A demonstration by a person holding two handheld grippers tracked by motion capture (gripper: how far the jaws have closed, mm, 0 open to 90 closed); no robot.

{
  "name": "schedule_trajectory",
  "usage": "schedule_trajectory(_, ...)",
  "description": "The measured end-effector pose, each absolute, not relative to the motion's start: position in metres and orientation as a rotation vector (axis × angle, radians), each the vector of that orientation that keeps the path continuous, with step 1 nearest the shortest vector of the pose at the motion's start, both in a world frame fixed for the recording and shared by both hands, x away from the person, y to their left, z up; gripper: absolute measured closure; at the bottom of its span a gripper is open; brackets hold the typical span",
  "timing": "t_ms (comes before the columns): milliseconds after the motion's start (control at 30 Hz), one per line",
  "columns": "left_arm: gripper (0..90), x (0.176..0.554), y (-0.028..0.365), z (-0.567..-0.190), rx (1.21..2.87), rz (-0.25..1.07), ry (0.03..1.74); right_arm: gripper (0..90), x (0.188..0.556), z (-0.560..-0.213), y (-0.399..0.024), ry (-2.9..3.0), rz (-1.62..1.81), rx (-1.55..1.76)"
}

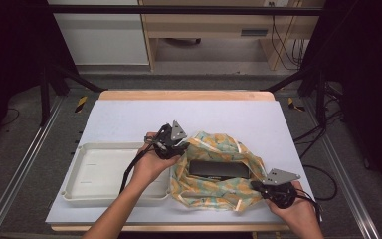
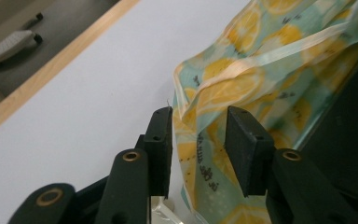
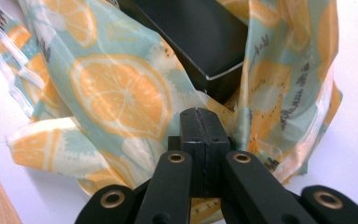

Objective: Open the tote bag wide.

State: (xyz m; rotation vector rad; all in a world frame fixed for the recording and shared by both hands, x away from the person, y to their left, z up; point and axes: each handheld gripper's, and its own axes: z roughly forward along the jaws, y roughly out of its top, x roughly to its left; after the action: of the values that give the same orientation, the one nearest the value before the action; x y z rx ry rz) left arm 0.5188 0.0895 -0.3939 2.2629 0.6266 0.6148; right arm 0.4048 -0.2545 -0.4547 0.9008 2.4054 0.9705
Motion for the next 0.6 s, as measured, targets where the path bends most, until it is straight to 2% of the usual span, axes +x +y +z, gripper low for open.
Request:
schedule_trajectory(300,60.2,0.491,0.089,-0.365,2.212,0.609,0.543,90.0,0.403,-0.445,-0.251,2.391,0.989,0.875)
schedule_trajectory(600,63.5,0.459,0.089,-0.383,2.257,0.53,0.519,90.0,0.395,-0.425,-0.242,2.368,1.039,0.821)
